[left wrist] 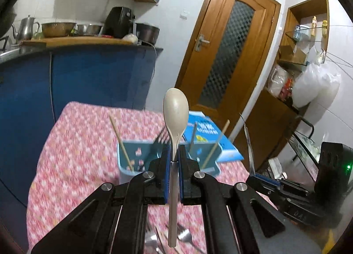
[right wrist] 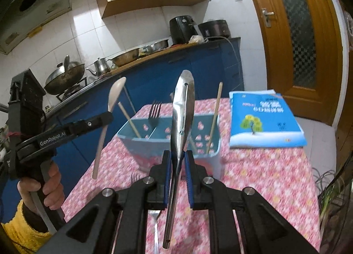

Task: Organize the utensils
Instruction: 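Lift the spoon and knife and carry both toward the caddy, then lower the spoon and knife into the caddy and open both tools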

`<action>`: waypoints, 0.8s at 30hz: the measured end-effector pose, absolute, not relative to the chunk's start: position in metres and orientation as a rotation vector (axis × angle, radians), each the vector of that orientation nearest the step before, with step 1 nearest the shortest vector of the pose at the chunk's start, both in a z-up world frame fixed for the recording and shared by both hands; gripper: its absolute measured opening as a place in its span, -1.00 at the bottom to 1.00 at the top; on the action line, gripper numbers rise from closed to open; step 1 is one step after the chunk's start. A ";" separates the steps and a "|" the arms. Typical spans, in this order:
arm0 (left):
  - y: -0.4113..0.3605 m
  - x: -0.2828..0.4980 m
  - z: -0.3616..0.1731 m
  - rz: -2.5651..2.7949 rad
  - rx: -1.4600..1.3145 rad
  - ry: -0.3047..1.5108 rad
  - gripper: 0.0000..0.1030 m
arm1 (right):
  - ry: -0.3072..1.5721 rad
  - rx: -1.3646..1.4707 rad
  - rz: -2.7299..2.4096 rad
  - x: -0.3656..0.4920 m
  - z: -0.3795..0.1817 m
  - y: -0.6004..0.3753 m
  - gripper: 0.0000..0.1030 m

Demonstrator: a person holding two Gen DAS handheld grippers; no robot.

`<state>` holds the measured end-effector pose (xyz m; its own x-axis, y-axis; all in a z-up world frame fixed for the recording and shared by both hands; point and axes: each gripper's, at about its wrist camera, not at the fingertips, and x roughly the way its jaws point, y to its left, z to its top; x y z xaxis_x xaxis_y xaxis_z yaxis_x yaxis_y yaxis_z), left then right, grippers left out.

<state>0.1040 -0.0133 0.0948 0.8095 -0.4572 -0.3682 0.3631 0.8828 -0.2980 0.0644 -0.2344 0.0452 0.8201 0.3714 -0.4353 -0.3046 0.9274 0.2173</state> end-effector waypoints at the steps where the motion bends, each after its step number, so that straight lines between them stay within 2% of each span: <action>1: -0.013 0.108 0.098 -0.440 -0.223 0.439 -0.92 | 0.483 0.138 0.357 0.069 0.048 -0.234 -0.73; 15: 0.003 0.157 0.108 -0.340 -0.263 0.239 -0.92 | 0.366 0.087 0.332 0.111 0.071 -0.225 -0.73; 24: 0.004 0.174 0.079 -0.270 -0.248 0.160 -0.92 | 0.262 0.041 0.297 0.140 0.072 -0.217 -0.73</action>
